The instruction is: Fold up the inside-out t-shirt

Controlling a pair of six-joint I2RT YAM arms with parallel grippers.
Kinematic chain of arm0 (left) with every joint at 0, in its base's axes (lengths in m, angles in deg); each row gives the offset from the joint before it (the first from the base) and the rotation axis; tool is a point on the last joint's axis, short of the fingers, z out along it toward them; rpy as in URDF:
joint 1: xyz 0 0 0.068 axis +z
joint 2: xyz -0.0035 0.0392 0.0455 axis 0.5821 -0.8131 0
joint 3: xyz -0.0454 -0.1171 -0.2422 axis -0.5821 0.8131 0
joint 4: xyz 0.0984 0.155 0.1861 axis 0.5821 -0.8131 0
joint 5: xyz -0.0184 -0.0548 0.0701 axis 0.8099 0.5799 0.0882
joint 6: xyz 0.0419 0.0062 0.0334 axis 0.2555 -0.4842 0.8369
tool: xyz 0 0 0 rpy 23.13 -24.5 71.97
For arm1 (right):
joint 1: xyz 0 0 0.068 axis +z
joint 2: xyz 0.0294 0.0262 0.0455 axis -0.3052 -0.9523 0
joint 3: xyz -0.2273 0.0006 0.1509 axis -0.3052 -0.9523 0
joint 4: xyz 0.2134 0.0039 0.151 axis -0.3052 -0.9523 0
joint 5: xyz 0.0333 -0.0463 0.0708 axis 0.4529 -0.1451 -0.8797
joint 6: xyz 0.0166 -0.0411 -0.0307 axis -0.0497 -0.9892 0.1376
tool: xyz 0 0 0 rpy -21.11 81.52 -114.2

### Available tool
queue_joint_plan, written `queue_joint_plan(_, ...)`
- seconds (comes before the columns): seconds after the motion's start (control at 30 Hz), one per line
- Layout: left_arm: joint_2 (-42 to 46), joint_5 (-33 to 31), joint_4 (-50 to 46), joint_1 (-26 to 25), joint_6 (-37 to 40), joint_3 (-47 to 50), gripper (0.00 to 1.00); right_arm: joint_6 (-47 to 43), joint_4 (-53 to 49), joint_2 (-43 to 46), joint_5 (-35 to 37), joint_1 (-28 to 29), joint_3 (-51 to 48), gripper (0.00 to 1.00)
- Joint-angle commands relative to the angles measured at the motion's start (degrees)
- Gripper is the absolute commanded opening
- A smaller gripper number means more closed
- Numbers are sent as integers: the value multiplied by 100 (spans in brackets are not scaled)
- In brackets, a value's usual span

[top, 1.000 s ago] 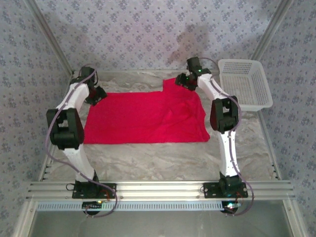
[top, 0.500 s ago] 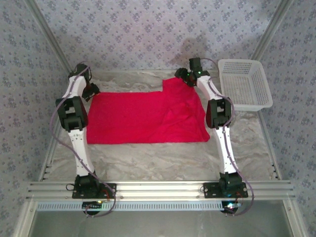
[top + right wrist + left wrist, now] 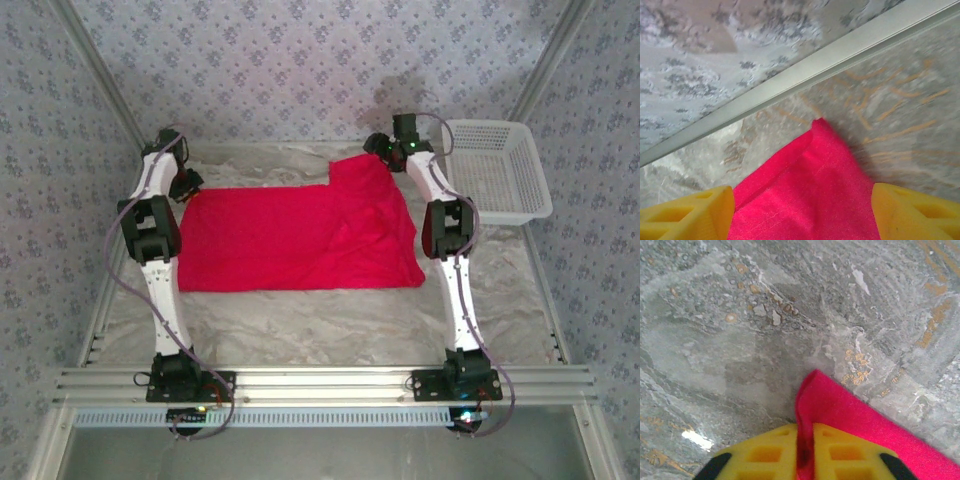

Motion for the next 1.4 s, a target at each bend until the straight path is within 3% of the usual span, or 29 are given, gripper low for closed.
queue_joint_plan(0.0, -26, 38, -252, -27, 62, -41, 6, 46, -172, -263, 196, -31, 208, 74)
queue_joint_plan(0.17, 66, 101, -236, -28, 45, 57, 4, 91, -273, -614, -67, 0, 465, 71)
queue_joint_plan(0.27, 141, 141, -247, -60, 36, 56, 3, 73, -225, -769, -202, 52, 613, 63)
queue_joint_plan(0.33, 202, 149, -263, -77, 53, 62, 3, 11, -125, -799, -222, 89, 633, 52)
queue_joint_plan(0.47, 270, 172, -271, -87, 71, 16, 0, -21, -70, -797, -67, 92, 756, 13)
queue_joint_plan(0.53, 261, 187, -322, -89, 78, -93, 0, -18, -116, -783, -64, 55, 933, 0)
queue_joint_plan(0.77, 440, 255, -592, -100, 97, -342, 0, -320, -276, 123, -286, -147, 577, 0)
queue_joint_plan(1.03, 1666, 207, -197, -235, 47, 950, 0, -796, 110, 2225, -834, -124, -1875, 0)
queue_joint_plan(1.37, 3384, 128, 201, -146, 18, 3043, 0, -1154, 416, 4902, -513, -132, -4944, 0)
